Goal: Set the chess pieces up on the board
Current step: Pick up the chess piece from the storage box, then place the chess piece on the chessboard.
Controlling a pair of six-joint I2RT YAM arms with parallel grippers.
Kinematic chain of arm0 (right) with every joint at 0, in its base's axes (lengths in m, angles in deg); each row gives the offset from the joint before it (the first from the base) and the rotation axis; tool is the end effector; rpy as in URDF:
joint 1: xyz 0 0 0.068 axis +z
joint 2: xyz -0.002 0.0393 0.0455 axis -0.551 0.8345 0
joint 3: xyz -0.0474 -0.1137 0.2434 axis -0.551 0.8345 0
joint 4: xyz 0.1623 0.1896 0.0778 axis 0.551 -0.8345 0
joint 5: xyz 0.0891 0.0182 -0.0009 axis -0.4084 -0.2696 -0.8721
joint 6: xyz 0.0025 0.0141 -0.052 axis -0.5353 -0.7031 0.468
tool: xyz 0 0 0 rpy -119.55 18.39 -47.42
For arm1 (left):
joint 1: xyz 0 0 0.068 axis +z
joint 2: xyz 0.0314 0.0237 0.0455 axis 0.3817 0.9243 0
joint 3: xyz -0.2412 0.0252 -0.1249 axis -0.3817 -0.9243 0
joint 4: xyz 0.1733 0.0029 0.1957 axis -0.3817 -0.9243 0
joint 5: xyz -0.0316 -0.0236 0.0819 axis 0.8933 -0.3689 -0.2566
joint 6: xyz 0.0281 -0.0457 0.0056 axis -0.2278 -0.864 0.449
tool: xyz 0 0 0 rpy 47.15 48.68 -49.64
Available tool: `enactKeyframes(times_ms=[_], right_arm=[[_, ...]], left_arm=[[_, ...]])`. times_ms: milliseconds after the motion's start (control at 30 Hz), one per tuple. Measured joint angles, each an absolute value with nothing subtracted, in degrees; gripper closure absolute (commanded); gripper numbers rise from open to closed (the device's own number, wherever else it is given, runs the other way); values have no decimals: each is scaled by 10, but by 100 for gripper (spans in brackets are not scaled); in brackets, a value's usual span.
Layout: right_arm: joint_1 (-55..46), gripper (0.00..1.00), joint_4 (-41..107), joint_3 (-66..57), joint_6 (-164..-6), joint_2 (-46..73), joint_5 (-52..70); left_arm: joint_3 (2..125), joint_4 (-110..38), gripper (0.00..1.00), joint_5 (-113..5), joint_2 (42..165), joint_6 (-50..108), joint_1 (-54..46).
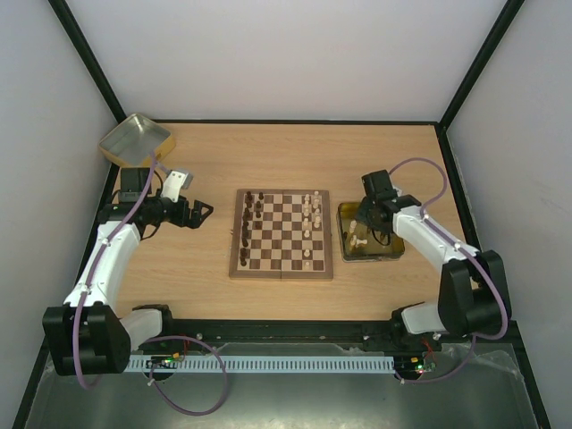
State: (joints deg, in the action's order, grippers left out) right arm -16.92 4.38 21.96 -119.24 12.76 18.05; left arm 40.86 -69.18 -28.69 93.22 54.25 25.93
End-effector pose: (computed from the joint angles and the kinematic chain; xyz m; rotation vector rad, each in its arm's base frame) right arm 0.2600 0.0764 0.2062 0.5651 2.5883 0.3231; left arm 0.2327 -0.0055 0.2712 0.4733 2.2238 -0.5393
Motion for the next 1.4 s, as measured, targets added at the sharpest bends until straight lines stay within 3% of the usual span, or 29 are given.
enactKeyframes(times_ms=[200, 500, 1400], right_arm=[[-152, 92, 3, 182, -1192, 91, 200], [-48, 92, -29, 128, -1202, 85, 224], [109, 92, -16, 198, -1249, 131, 195]], left_arm=[[409, -692, 1, -287, 932, 542, 259], [408, -692, 1, -287, 932, 542, 259], [408, -692, 1, -287, 932, 542, 259]])
